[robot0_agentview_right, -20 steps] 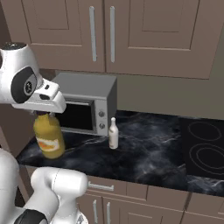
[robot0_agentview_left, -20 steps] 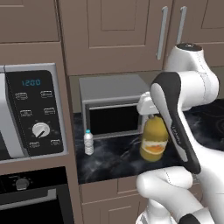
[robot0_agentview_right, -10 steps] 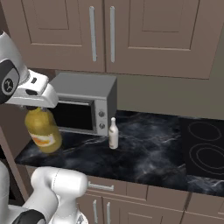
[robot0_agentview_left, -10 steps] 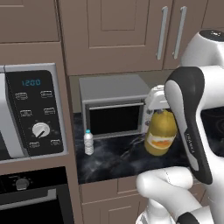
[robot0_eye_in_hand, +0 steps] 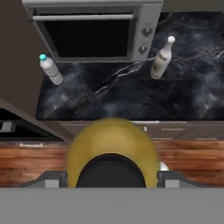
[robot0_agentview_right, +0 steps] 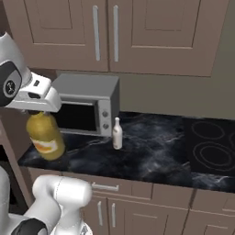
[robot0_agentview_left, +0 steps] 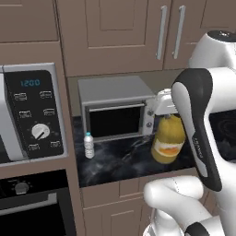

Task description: Place the drinks on the dining counter in a tight cluster.

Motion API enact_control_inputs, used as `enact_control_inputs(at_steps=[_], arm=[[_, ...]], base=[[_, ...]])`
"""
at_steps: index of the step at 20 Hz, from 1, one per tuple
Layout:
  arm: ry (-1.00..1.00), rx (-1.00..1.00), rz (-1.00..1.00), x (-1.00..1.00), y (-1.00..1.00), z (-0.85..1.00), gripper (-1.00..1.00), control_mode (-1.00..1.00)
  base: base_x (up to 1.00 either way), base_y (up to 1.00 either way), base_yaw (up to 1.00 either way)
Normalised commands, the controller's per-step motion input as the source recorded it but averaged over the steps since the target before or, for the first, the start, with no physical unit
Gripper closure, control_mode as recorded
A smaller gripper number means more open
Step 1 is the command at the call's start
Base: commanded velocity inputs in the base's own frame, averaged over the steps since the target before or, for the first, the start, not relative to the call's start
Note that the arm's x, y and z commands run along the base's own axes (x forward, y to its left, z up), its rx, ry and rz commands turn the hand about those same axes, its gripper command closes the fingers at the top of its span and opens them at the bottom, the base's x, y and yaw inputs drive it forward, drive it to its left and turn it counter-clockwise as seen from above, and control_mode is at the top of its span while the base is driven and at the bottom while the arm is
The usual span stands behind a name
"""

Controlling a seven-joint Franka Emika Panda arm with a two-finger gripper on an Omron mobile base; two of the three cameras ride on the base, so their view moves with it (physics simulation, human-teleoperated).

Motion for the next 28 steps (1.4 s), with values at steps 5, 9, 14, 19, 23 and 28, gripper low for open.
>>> enact_control_inputs(at_steps=[5,9,14,19,23,28], arm=[[0.0,0.0,0.0,0.0,0.0,0.0,1.0,1.0],[0.0,0.0,0.0,0.0,0.0,0.0,1.0,1.0],[0.0,0.0,0.0,0.0,0.0,0.0,1.0,1.0],[0.0,0.0,0.0,0.0,0.0,0.0,1.0,1.0],[0.0,0.0,0.0,0.0,0.0,0.0,1.0,1.0],[0.0,0.0,0.0,0.0,0.0,0.0,1.0,1.0]], base=[[-0.89,-0.04,-0.58],[-0.41,-0.09,-0.77],[0.0,0.0,-1.0],[0.0,0.0,-1.0],[0.0,0.0,-1.0],[0.0,0.0,-0.99]])
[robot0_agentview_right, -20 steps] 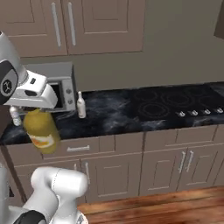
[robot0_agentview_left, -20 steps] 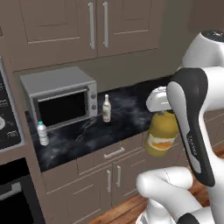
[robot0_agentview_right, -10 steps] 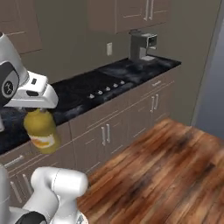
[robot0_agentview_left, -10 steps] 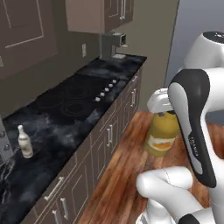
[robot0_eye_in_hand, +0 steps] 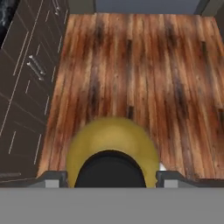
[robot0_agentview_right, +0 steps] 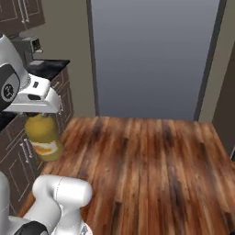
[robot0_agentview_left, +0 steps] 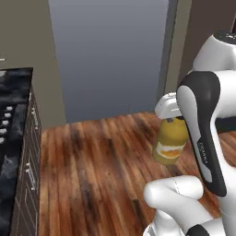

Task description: Place the drinks on the dining counter in a tight cluster.

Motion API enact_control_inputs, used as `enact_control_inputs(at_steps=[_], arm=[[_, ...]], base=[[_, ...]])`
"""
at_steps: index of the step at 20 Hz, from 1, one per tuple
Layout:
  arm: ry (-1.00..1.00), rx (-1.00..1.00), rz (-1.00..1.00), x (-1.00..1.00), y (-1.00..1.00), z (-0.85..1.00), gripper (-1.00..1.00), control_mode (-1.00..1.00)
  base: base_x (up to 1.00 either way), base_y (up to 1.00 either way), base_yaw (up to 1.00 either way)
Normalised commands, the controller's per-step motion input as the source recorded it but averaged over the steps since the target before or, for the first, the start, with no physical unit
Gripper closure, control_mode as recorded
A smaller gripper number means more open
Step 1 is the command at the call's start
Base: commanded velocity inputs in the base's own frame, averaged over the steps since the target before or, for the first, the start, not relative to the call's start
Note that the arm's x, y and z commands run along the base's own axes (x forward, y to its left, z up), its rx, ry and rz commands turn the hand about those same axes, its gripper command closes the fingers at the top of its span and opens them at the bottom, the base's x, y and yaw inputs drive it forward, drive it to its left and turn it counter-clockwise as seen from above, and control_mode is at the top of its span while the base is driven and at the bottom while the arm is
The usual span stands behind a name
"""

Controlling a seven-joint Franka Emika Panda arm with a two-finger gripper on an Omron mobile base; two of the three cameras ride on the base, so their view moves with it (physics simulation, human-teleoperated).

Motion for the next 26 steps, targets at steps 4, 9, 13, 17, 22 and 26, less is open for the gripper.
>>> enact_control_inputs(at_steps=[4,9,13,17,22,26], arm=[[0.0,0.0,0.0,0.0,0.0,0.0,1.0,1.0],[0.0,0.0,0.0,0.0,0.0,0.0,1.0,1.0],[0.0,0.0,0.0,0.0,0.0,0.0,1.0,1.0],[0.0,0.0,0.0,0.0,0.0,0.0,1.0,1.0],[0.0,0.0,0.0,0.0,0.0,0.0,1.0,1.0],[0.0,0.0,0.0,0.0,0.0,0.0,1.0,1.0]], base=[[0.02,0.0,-0.94],[0.02,0.0,-0.93],[0.17,0.05,-0.88],[0.44,0.21,-0.74],[0.84,0.52,-0.35],[1.0,0.97,-0.31]])
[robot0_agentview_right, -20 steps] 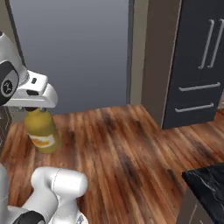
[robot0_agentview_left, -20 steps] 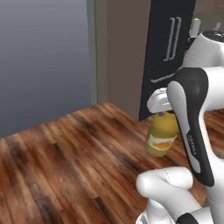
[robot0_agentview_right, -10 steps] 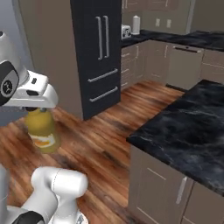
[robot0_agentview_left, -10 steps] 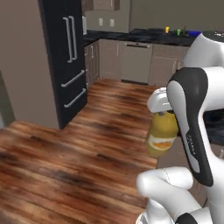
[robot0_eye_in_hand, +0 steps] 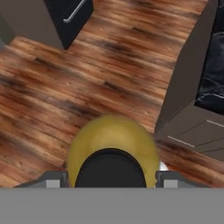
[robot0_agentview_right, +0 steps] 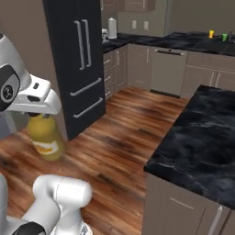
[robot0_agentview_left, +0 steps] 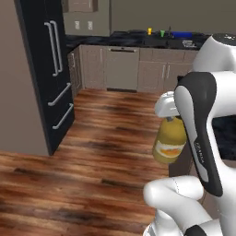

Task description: Place the drinks on the dining counter in a tight cluster.

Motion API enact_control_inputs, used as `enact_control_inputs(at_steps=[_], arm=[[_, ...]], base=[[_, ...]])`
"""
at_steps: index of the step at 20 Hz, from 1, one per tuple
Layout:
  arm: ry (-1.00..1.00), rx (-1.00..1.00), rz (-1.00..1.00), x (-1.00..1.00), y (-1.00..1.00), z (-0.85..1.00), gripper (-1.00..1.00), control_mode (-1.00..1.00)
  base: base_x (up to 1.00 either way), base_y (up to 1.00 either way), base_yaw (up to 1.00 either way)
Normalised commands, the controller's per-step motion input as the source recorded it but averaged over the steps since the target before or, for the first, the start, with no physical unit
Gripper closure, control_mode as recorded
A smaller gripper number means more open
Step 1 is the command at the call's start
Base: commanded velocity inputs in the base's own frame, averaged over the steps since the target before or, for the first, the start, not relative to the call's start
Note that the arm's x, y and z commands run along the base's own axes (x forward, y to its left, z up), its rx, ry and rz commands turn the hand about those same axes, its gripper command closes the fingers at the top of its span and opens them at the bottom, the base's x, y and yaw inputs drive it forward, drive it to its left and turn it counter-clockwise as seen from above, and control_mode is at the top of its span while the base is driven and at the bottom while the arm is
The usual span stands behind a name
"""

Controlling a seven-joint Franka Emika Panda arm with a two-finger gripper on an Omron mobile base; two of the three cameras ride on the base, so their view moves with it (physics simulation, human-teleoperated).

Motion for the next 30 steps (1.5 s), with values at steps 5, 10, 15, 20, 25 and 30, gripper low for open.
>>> enact_control_inputs(at_steps=[5,10,15,20,25,30], arm=[[0.0,0.0,0.0,0.0,0.0,0.0,1.0,1.0],[0.0,0.0,0.0,0.0,0.0,0.0,1.0,1.0],[0.0,0.0,0.0,0.0,0.0,0.0,1.0,1.0],[0.0,0.0,0.0,0.0,0.0,0.0,1.0,1.0],[0.0,0.0,0.0,0.0,0.0,0.0,1.0,1.0],[0.0,0.0,0.0,0.0,0.0,0.0,1.0,1.0]], base=[[1.0,1.0,-0.34],[1.0,0.95,-0.37],[1.0,0.97,-0.41],[1.0,0.81,-0.32],[1.0,0.19,-0.18],[0.96,-0.74,0.27]])
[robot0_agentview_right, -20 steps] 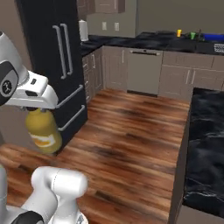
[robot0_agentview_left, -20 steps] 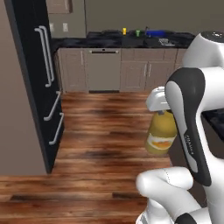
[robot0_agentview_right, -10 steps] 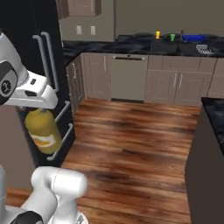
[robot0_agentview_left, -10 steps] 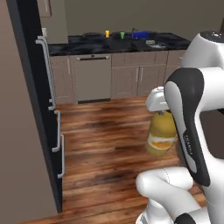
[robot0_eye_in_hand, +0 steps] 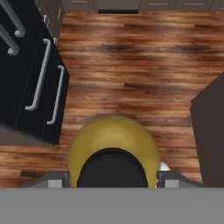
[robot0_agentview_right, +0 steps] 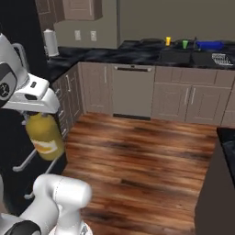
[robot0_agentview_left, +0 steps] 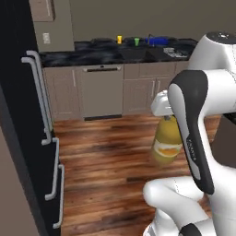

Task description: Place the drinks on the dining counter in a tight cluster.

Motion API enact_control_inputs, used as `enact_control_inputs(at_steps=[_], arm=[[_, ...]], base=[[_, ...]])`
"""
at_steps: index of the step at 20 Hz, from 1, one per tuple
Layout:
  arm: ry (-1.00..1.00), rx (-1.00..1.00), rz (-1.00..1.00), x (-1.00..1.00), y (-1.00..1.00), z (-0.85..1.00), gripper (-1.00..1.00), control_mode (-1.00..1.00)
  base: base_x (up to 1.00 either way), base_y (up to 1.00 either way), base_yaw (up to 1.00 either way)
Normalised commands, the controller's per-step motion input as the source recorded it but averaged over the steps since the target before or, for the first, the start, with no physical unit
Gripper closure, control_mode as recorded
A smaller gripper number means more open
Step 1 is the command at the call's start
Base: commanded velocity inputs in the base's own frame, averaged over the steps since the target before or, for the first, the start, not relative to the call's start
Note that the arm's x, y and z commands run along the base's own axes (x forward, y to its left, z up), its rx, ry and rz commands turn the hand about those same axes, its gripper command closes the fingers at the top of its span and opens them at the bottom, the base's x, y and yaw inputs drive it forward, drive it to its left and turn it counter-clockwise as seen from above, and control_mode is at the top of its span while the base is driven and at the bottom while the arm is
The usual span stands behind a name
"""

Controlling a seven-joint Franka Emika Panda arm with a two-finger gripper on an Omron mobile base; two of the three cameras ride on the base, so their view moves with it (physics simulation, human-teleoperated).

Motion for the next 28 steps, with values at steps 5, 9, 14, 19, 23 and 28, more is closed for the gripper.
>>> enact_control_inputs(at_steps=[5,9,14,19,23,28], arm=[[0.0,0.0,0.0,0.0,0.0,0.0,1.0,1.0],[0.0,0.0,0.0,0.0,0.0,0.0,1.0,1.0],[0.0,0.0,0.0,0.0,0.0,0.0,1.0,1.0],[0.0,0.0,0.0,0.0,0.0,0.0,1.0,1.0],[0.0,0.0,0.0,0.0,0.0,0.0,1.0,1.0],[0.0,0.0,0.0,0.0,0.0,0.0,1.0,1.0]], base=[[0.98,-0.21,0.06],[1.0,0.0,-0.13],[1.0,0.0,-0.3],[1.0,0.0,-0.43],[0.89,0.0,-0.55],[0.91,0.02,-0.56]])
